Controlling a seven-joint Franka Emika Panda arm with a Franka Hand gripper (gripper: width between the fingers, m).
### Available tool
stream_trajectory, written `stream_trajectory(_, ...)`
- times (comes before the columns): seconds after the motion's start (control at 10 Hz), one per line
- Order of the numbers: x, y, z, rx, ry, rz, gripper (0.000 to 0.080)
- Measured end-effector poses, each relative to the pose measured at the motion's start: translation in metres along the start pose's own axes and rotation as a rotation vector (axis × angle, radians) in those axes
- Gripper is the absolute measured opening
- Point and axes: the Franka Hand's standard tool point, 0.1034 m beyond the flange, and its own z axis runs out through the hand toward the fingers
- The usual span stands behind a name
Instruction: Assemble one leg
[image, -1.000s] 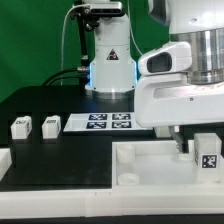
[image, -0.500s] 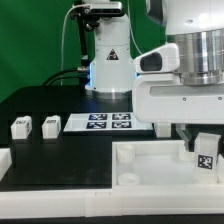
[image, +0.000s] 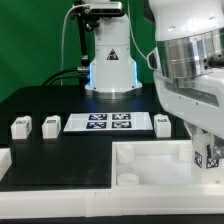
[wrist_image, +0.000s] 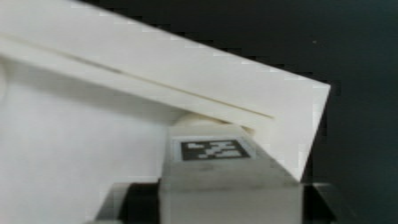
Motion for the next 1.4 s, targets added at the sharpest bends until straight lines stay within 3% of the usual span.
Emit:
stream_trajectory(0.5, -0.004, -0.001, 0.002, 0.007, -0.016, 0.485, 0.0297)
stream_trajectory(0.7, -0.002, -0.001, 0.002, 0.009, -0.011, 0.505, 0.0297)
stream_trajectory(0.9, -0.003, 0.0, 0.003, 0.007, -0.01, 0.501, 0.0542)
stream_trajectory(1.0, -0.003, 0.0, 0.003, 0.007, -0.01, 0.5, 0.0542)
stream_trajectory(1.1, -0.003, 0.0, 0.003, 0.007, -0.01, 0.498, 0.0619)
stream_trajectory(1.2, -0.005, 0.0, 0.002, 0.006, -0.011, 0.495, 0.064)
stream_trajectory(1.4, -0.023, 0.004, -0.017, 0.009, -0.022, 0.471, 0.0648)
